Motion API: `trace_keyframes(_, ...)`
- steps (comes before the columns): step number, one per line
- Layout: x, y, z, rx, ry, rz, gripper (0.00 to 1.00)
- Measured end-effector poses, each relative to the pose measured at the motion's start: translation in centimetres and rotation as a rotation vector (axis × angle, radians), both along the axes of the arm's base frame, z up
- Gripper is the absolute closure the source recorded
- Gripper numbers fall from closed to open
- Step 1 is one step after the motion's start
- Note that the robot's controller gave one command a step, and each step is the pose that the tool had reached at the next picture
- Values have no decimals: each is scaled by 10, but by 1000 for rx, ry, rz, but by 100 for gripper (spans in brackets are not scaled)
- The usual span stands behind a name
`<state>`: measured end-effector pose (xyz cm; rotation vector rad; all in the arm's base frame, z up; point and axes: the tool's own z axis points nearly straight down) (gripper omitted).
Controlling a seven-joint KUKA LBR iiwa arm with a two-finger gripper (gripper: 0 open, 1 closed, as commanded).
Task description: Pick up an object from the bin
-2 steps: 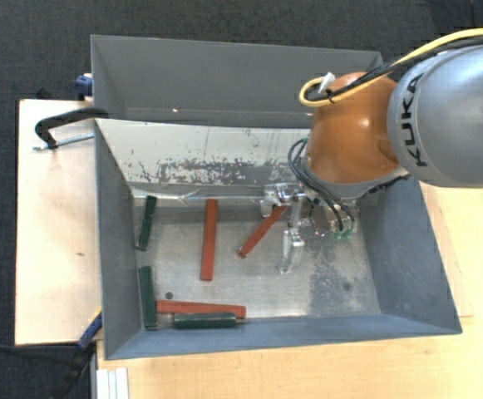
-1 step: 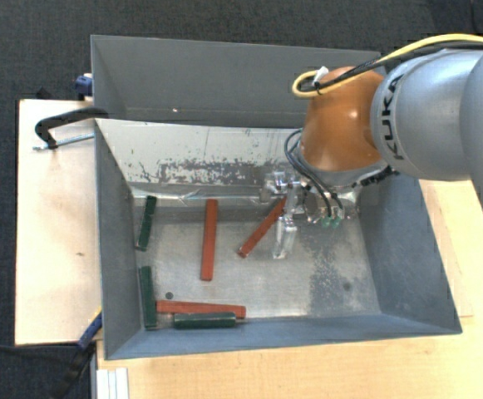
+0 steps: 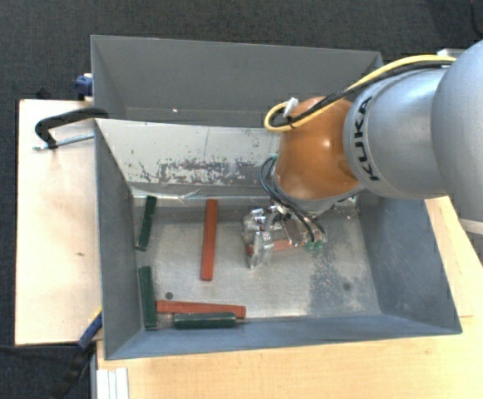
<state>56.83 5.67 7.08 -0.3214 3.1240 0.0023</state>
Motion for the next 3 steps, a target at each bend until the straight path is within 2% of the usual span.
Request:
trace_keyframes(2,0,0,1,0,0,0,100)
trace_keyframes(3,0,2,49,0,-2,0,100)
